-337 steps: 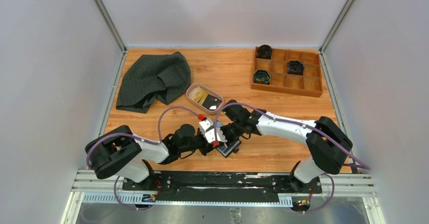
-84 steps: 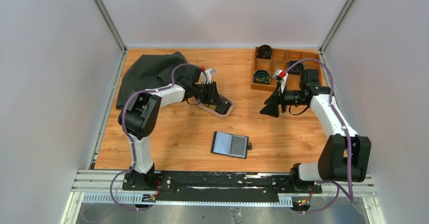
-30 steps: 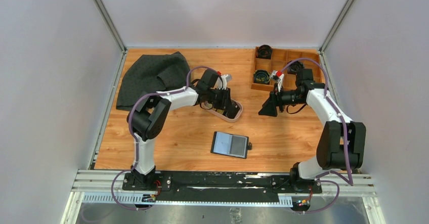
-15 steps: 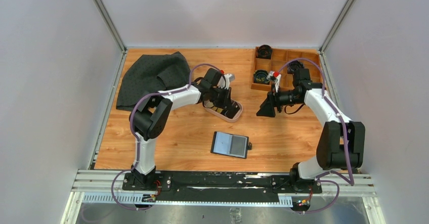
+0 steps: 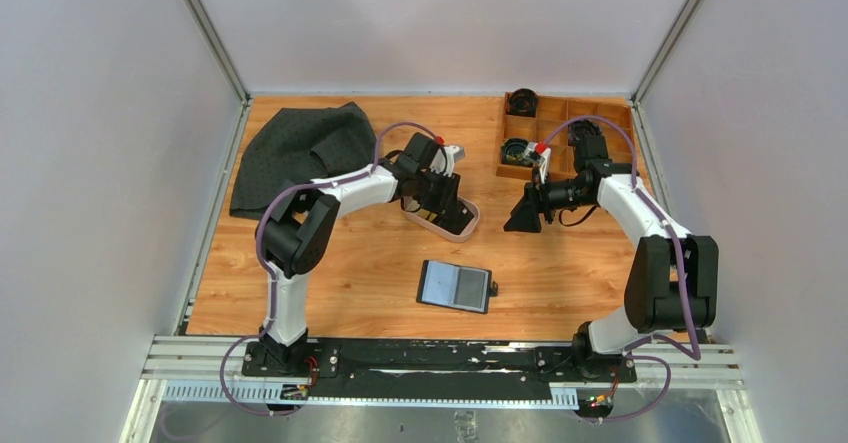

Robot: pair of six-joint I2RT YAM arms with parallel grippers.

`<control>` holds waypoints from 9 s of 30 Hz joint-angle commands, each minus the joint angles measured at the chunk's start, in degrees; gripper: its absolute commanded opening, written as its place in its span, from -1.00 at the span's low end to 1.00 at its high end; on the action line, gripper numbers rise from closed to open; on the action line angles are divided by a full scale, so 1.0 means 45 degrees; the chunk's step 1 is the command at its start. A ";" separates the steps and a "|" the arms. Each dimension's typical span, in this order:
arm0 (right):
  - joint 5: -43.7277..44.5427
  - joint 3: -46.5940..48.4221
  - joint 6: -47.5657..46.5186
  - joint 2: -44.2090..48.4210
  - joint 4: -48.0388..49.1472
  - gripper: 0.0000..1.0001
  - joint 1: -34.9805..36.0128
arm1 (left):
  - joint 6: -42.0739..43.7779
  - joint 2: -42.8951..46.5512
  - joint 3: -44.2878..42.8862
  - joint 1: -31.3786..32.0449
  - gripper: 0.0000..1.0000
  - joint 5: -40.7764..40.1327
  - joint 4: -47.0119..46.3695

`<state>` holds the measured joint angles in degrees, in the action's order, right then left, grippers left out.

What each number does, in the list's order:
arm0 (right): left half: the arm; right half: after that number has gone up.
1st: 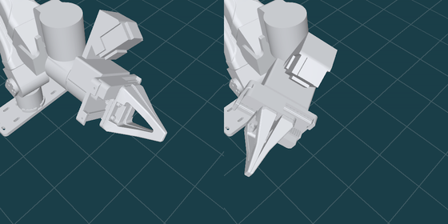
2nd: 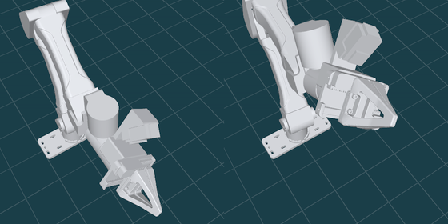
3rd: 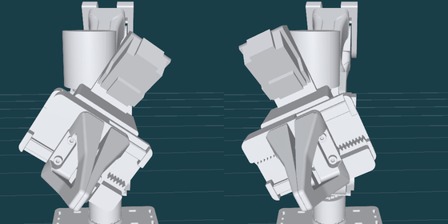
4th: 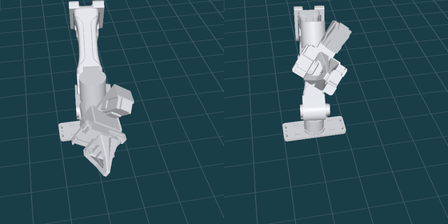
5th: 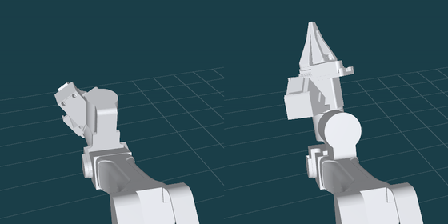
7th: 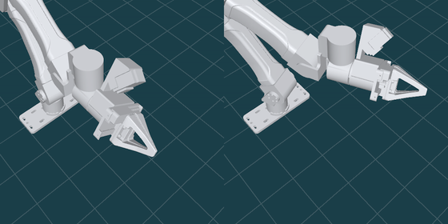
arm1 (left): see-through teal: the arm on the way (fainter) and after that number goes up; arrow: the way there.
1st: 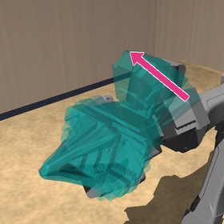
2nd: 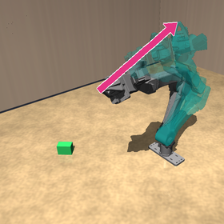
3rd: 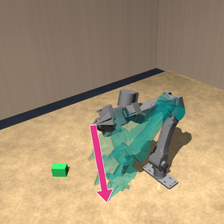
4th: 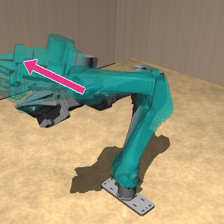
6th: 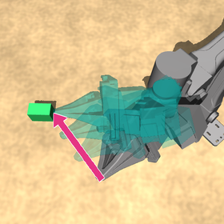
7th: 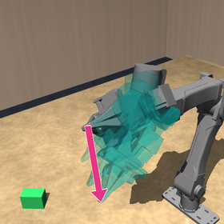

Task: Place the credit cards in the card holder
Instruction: Pick up the credit card from the storage box, then insert the credit card into the card holder.

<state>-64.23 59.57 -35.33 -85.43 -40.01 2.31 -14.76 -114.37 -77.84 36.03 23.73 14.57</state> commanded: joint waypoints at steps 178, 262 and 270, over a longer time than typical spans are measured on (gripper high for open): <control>0.0034 -0.0136 -0.1641 0.0800 -0.0699 0.37 0.0435 | -0.6817 0.6402 1.3270 0.1134 -1.00 0.2676 -1.3902; 0.4815 -0.4690 -1.0163 0.2737 0.0485 -0.06 0.7496 | -0.8968 0.2503 1.2826 0.1444 -1.00 0.2053 -1.5271; 0.5908 -0.4820 -1.0390 0.2295 0.0608 -0.17 0.7866 | -0.9004 0.2203 1.2609 0.1695 -1.00 0.2025 -1.5269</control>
<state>-41.25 38.92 -80.29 -73.87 -37.04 35.97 -56.40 -102.72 -20.80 42.57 33.89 -56.05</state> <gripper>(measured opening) 0.427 0.007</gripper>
